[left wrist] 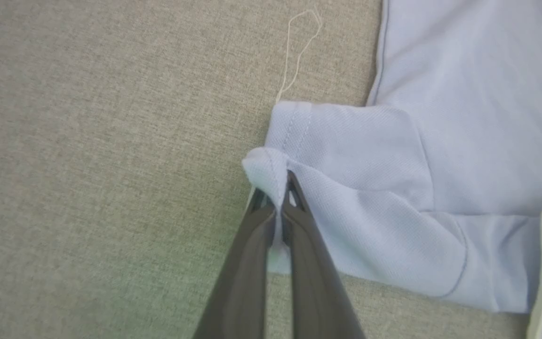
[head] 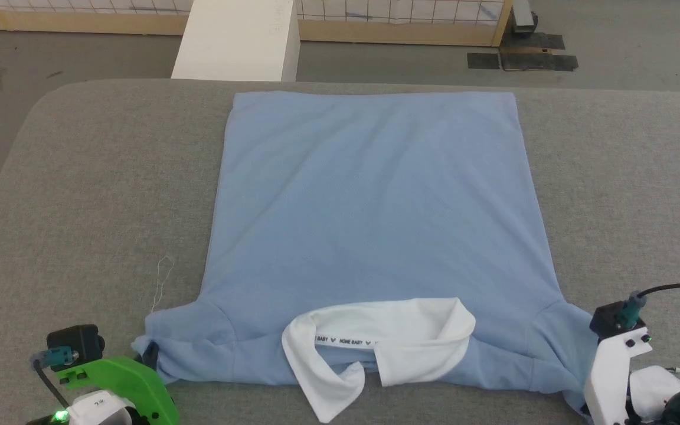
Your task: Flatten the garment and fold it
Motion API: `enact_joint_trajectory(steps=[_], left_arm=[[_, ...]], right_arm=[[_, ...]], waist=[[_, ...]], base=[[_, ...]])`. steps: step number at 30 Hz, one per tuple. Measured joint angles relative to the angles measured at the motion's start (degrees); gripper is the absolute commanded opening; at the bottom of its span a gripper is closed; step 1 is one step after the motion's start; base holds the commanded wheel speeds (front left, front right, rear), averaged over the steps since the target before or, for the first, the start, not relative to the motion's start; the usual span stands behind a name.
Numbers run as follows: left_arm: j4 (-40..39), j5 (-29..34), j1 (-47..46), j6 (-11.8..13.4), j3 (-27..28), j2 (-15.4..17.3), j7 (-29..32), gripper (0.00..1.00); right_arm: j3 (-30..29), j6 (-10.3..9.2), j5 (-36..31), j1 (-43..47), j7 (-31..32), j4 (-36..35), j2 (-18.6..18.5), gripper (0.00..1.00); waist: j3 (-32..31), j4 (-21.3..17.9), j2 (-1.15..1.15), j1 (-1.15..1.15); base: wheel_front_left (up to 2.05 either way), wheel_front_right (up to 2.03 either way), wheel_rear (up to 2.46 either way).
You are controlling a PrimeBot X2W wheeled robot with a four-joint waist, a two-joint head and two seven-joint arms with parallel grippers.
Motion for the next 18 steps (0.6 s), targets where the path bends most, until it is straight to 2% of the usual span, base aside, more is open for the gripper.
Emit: enact_joint_trajectory(steps=[1, 5, 11, 14, 18], left_arm=[[0.02, -0.01, 0.0, 0.0, 0.1, 0.0, -0.16, 0.0], [-0.02, -0.05, 0.03, 0.01, 0.25, 0.16, -0.44, 0.0], [-0.46, -0.05, 0.09, 0.07, 0.27, 0.29, -0.66, 0.0], [-1.0, -0.05, 0.24, 0.3, 0.34, 0.33, -0.76, 0.0], [-2.03, -0.04, 0.28, 0.54, 0.47, 0.33, -1.64, 0.0]], right_arm=[[-0.35, 0.0, 0.42, -0.03, -0.75, -0.02, 0.02, 1.0], [-3.48, 0.0, 2.33, -0.21, -2.87, -1.48, 0.41, 1.0], [-12.5, -0.01, 7.02, -1.09, -5.11, -8.06, 3.39, 1.0], [-16.51, -0.01, 8.21, -2.18, -8.11, -11.5, 5.7, 1.0], [-19.65, -0.01, 7.43, -4.87, -16.31, -13.72, 7.83, 1.0]], waist=[[-0.09, -0.07, 0.0, 0.0], [-0.78, -0.46, 0.0, 0.0], [-2.24, -1.37, 0.0, 0.0], [-2.83, -1.78, 0.0, 0.0], [-3.12, -2.05, 0.0, 0.0]], base=[[0.0, 0.0, 0.0], [0.0, 0.0, 0.0], [0.0, 0.0, 0.0], [0.0, 0.0, 0.0], [0.0, 0.0, 0.0]])
